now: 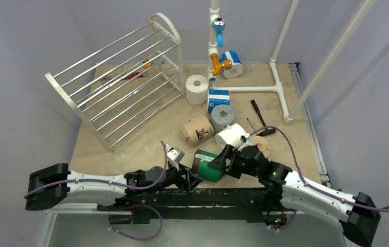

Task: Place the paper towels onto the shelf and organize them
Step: Adjust the paper towel at the center of the board, then pick up the paper towel from the center of the board.

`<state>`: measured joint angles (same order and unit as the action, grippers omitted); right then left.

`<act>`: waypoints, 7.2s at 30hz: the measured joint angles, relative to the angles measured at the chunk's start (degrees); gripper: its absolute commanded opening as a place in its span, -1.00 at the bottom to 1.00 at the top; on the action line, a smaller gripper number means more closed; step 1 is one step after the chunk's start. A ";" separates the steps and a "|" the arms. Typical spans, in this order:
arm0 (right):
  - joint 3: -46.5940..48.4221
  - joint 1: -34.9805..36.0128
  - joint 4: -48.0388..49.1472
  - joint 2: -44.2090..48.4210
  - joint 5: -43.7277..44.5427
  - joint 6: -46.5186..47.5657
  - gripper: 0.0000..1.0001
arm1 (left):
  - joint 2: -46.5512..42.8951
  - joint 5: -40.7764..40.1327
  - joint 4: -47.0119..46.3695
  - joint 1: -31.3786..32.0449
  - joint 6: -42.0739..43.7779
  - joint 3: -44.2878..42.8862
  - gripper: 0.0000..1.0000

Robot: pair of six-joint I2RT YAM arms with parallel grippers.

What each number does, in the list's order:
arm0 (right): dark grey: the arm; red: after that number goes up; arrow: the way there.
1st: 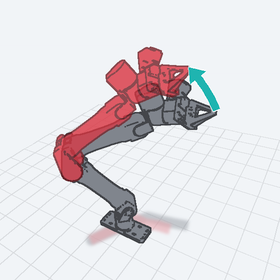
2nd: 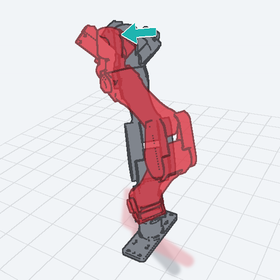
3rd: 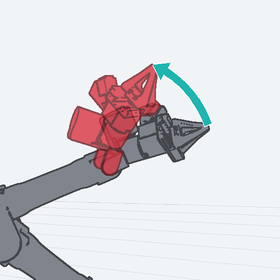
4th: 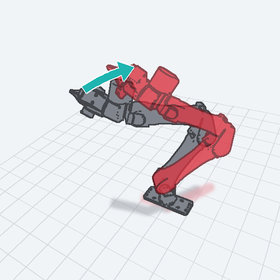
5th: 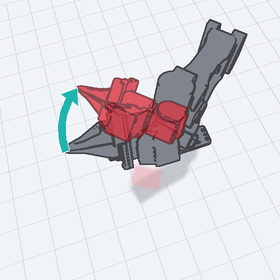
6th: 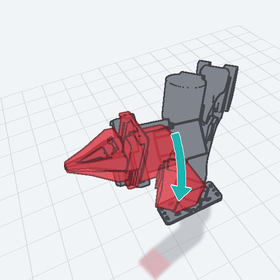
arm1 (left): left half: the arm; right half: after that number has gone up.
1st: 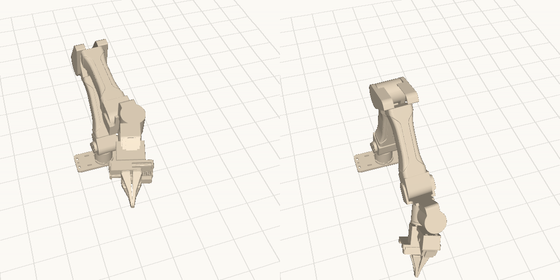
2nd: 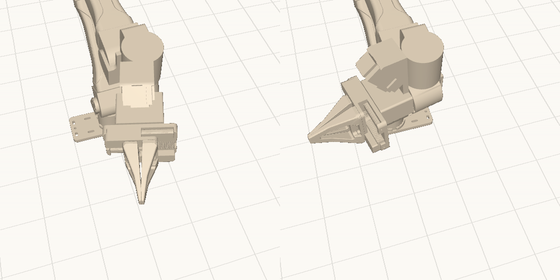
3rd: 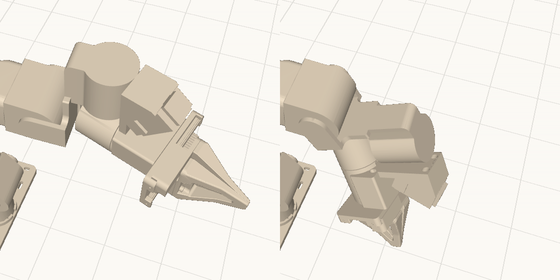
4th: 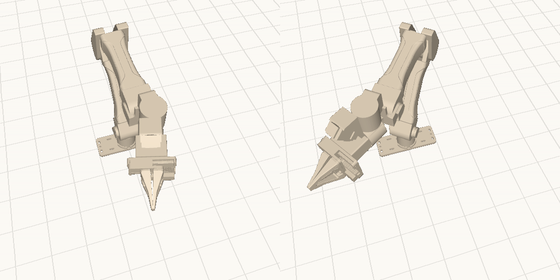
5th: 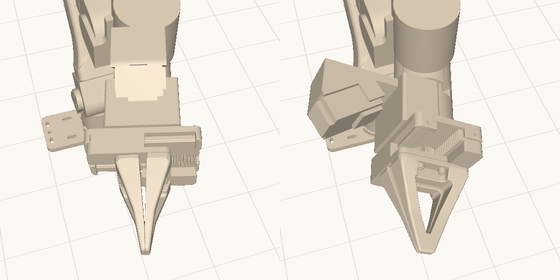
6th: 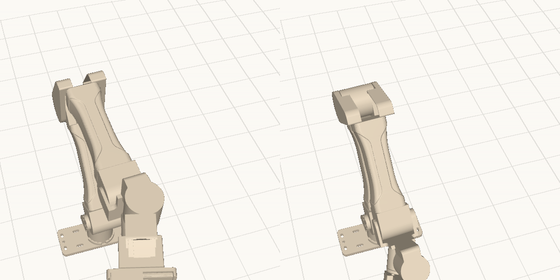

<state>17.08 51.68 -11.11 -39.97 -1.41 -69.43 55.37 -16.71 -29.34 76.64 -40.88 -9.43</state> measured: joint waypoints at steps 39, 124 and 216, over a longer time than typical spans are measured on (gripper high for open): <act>9.53 0.57 -2.10 0.70 2.01 13.79 -0.41 | -28.20 -5.77 18.91 1.92 -0.26 -0.55 0.58; 26.21 1.03 -13.86 -21.46 4.20 32.68 0.08 | -25.62 -10.27 41.77 2.25 -6.05 -7.69 0.59; 47.74 0.74 -26.51 -24.15 6.51 35.67 -0.55 | -29.35 -13.84 48.43 2.25 -7.78 -6.29 0.59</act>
<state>64.82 52.42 -37.63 -64.12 5.10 -33.76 26.02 -30.55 19.09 78.89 -48.66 -15.73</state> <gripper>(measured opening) 0.302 0.798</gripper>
